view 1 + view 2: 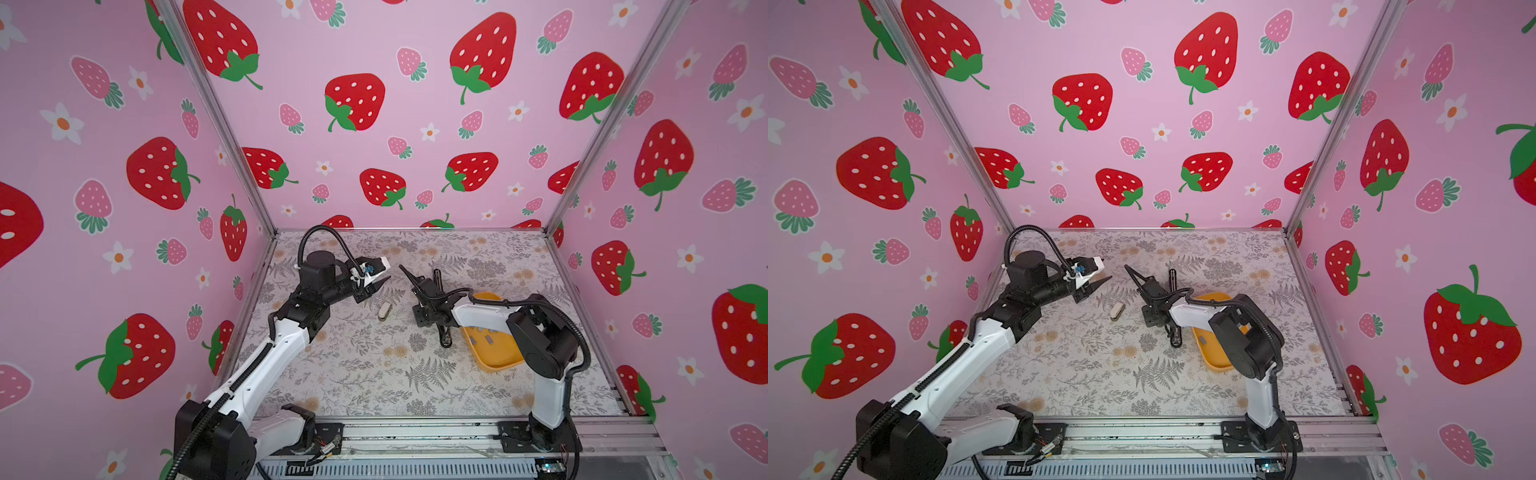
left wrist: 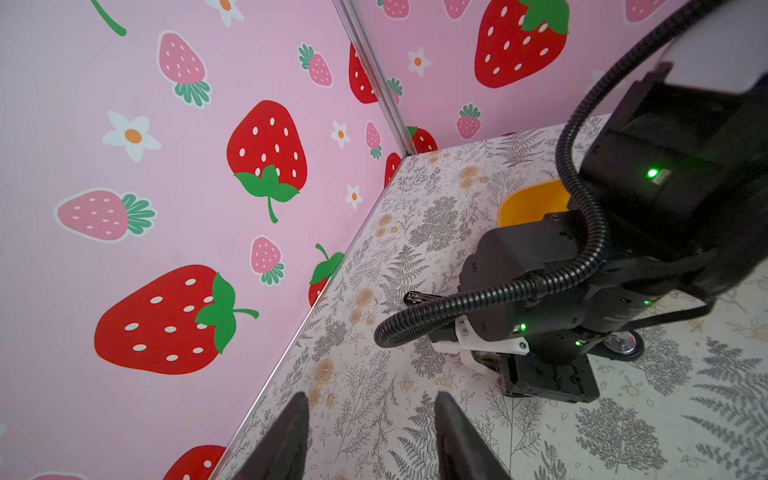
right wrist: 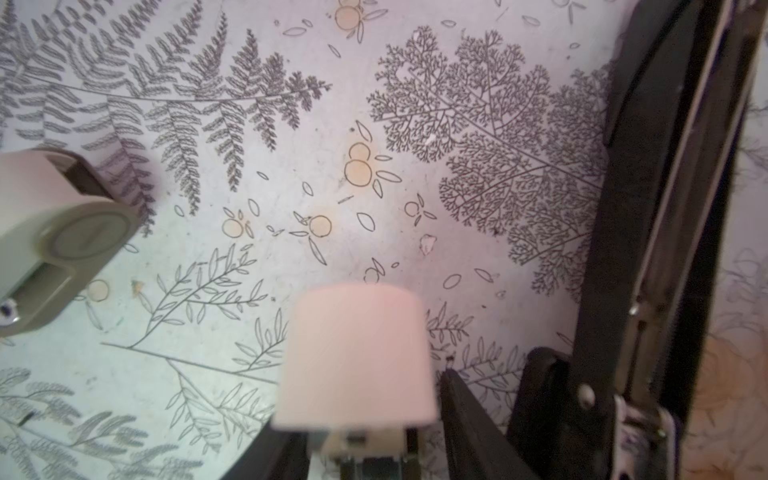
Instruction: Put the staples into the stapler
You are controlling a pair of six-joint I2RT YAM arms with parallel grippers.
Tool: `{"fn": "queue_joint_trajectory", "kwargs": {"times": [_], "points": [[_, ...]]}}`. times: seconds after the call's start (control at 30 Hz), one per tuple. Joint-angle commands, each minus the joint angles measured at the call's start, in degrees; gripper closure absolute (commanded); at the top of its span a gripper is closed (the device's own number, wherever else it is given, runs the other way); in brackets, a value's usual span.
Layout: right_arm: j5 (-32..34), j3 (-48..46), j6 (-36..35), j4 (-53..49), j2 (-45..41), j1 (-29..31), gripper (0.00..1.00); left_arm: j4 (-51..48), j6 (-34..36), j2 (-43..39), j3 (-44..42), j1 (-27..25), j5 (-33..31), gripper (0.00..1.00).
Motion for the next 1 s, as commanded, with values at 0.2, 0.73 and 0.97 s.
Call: {"fn": "queue_joint_trajectory", "kwargs": {"times": [0.2,0.73,0.97], "points": [[1.3,-0.9,0.0,-0.3,-3.1,0.2,0.38,-7.8,14.7,2.7,2.5,0.3,-1.7,0.49],[-5.8,-3.0,1.8,0.7,-2.8,0.4,0.39,-11.7,24.4,9.6,2.0,-0.1,-12.2,0.45],[-4.6,-3.1,2.1,0.1,-2.7,0.3,0.44,-8.4,30.8,14.9,0.6,0.0,-17.3,0.37]]}}
